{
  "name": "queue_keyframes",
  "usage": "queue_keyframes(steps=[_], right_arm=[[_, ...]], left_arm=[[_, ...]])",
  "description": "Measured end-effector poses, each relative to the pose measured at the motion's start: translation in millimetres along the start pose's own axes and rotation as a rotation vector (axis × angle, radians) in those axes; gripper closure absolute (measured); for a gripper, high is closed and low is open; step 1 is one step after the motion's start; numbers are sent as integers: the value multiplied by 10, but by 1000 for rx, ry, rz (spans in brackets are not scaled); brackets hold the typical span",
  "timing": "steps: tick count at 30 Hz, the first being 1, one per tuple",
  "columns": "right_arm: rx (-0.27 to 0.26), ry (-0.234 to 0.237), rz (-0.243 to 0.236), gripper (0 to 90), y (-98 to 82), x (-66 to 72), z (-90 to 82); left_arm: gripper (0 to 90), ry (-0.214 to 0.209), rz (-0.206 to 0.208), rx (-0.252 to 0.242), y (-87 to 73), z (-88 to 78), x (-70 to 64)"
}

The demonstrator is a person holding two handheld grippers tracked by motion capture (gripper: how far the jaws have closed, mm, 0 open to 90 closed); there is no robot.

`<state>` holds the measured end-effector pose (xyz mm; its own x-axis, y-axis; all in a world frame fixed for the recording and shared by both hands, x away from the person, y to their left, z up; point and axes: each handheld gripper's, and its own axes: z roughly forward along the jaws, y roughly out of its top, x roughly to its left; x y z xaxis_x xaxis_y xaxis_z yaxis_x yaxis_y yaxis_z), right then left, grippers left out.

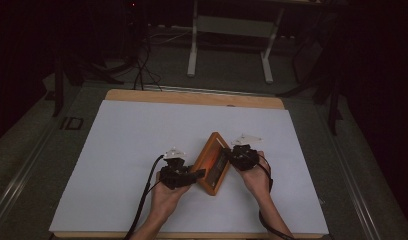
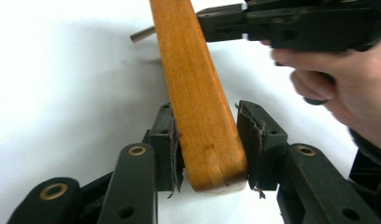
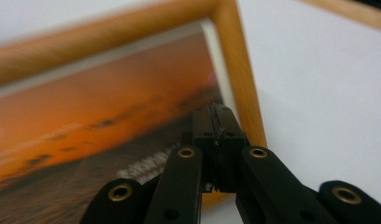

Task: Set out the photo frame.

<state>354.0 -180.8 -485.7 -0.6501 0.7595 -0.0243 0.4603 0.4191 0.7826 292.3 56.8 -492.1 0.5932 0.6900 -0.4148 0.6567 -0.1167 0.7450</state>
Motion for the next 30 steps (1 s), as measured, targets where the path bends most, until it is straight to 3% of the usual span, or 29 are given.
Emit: queue_keyframes(steps=[4,5,6,11,16,18,22,25,30], right_arm=[[-52,20,1,893,28,11,-220],[-52,20,1,893,28,11,-220],[-60,19,-6,893,41,14,-275],[-107,3,-43,899,118,19,-550],[-111,-30,-30,900,144,-73,-607],[-123,-24,-3,900,121,-119,-606],[-138,-19,13,900,89,-146,-617],[-140,-20,13,900,82,-142,-621],[-147,-16,19,900,69,-151,-628]], left_arm=[[661,-2,64,-6,47,52,-136],[665,-2,64,-6,47,52,-136],[665,13,109,-3,64,71,-212],[678,40,201,-1,84,111,-374],[680,63,283,-9,55,130,-495],[679,63,294,-18,41,133,-507],[637,19,287,-34,-11,152,-457],[548,15,285,-35,-110,194,-421],[539,32,304,-11,-279,284,-393]])
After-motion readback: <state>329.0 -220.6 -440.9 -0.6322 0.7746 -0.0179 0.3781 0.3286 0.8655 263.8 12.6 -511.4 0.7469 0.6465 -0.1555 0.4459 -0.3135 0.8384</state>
